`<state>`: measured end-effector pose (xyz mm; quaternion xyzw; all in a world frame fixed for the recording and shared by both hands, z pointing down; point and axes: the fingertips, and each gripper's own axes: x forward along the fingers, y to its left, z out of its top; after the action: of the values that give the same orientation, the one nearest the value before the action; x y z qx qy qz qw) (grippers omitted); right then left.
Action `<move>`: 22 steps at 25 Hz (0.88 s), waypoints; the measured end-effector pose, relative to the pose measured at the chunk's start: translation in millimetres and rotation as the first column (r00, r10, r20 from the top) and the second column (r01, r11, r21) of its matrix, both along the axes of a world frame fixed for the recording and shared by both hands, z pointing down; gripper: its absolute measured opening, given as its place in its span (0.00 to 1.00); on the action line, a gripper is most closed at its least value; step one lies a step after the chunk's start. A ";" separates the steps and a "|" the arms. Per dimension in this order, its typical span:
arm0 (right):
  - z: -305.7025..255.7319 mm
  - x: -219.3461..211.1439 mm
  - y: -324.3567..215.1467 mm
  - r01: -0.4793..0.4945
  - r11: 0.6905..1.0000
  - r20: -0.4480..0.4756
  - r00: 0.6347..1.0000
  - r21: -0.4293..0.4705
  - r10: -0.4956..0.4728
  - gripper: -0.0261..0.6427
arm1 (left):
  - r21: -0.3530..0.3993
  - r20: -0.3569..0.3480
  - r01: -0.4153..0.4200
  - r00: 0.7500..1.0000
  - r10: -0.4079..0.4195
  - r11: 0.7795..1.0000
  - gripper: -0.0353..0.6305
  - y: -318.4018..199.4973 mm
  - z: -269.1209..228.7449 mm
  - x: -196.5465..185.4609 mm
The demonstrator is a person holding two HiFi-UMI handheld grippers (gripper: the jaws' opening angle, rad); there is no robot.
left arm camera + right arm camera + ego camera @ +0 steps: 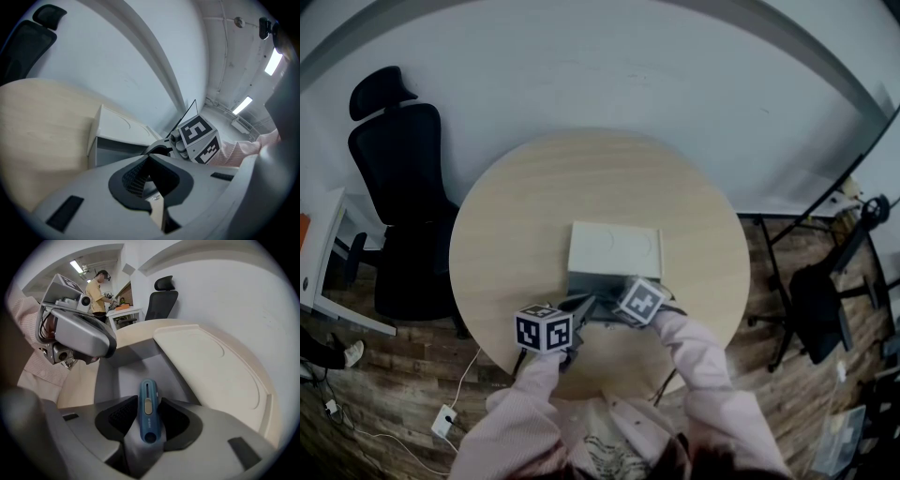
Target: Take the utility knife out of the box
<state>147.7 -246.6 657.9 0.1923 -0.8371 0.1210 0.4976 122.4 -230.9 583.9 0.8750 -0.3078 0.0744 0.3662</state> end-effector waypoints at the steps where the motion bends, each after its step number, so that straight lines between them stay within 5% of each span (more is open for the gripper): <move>1: 0.4 0.1 -0.1 0.002 1.000 -0.003 1.000 0.000 -0.002 0.31 | -0.001 0.000 0.001 1.000 -0.001 1.000 0.06 0.1 0.0 -0.1; 22: 15.9 -4.0 2.3 0.042 0.999 -0.077 0.996 0.007 -0.042 0.29 | -0.011 0.013 0.005 1.000 -0.005 1.000 0.06 1.8 3.3 -4.3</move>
<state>143.6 -244.2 673.8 0.1813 -0.8218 0.0995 0.5308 118.1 -229.1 587.2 0.8716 -0.3120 0.0810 0.3693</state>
